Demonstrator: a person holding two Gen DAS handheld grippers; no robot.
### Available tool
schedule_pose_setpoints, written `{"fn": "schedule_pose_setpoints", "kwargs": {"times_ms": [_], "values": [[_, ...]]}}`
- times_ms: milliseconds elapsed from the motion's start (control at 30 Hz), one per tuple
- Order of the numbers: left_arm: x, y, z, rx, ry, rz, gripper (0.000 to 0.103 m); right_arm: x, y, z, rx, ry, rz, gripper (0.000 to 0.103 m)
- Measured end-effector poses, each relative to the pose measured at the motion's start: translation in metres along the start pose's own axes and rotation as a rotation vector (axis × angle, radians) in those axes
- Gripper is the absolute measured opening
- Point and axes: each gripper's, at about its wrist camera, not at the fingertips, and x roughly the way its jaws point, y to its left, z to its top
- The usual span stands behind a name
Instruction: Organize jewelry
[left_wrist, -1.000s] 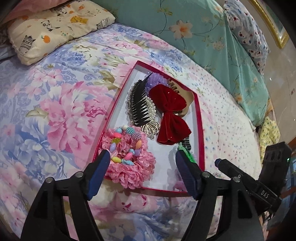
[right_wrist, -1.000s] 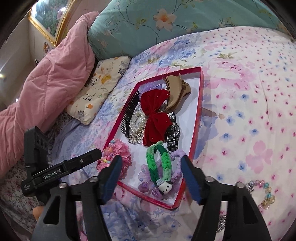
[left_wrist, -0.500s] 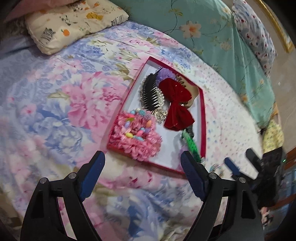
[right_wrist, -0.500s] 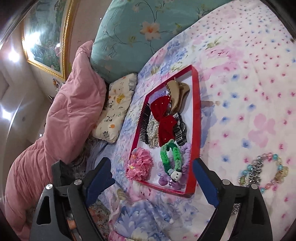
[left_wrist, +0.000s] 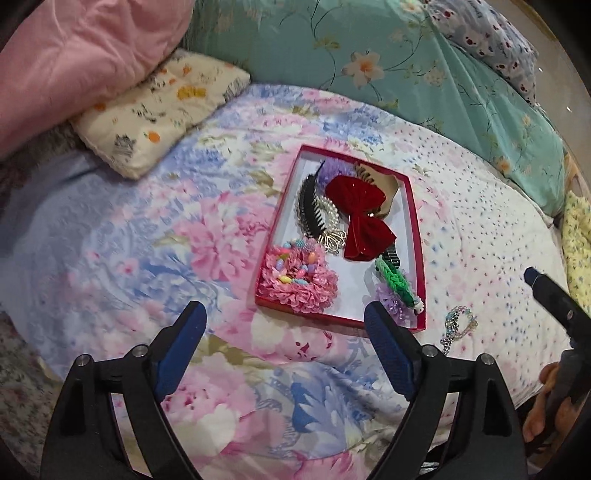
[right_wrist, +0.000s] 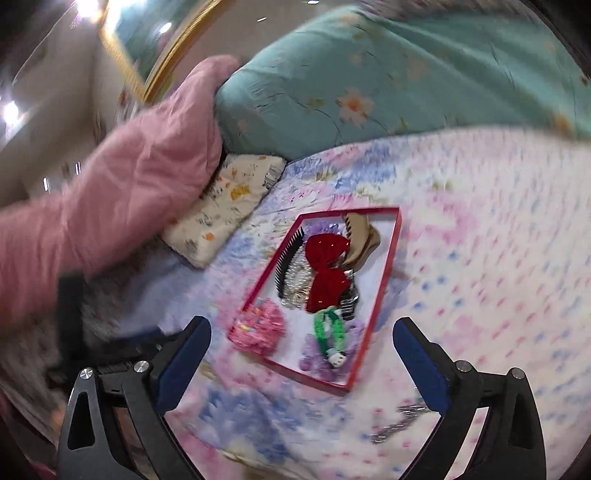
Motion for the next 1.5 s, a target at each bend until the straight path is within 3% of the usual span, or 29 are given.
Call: {"fn": "schedule_pose_setpoints", "kwargs": {"times_ms": [133, 200, 267, 333, 500, 800, 1067, 1500], "values": [[-0.014, -0.004, 0.001, 0.035, -0.033, 0.034, 0.089, -0.005, 0.020, 0.000, -0.113, 0.030, -0.084, 0.101], [-0.018, -0.006, 0.001, 0.055, -0.050, 0.060, 0.092, -0.005, 0.027, 0.000, -0.147, 0.045, -0.112, 0.101], [-0.019, -0.007, 0.000, 0.070, -0.072, 0.088, 0.102, -0.005, 0.030, -0.002, -0.170, 0.055, -0.121, 0.101], [-0.015, -0.008, -0.001, 0.073, -0.080, 0.114, 0.103, -0.001, 0.032, -0.004, -0.182, 0.070, -0.116, 0.102], [0.006, -0.002, -0.006, 0.048, -0.024, 0.113, 0.103, 0.022, 0.027, -0.016, -0.175, 0.153, -0.117, 0.102], [0.029, -0.001, -0.017, 0.035, 0.011, 0.120, 0.103, 0.056, 0.023, -0.037, -0.134, 0.223, -0.112, 0.102], [0.032, 0.001, -0.020, 0.027, -0.007, 0.116, 0.103, 0.067, 0.017, -0.045, -0.114, 0.213, -0.164, 0.102], [0.036, -0.001, -0.021, 0.028, -0.029, 0.103, 0.103, 0.067, 0.010, -0.042, -0.091, 0.197, -0.166, 0.102]]}}
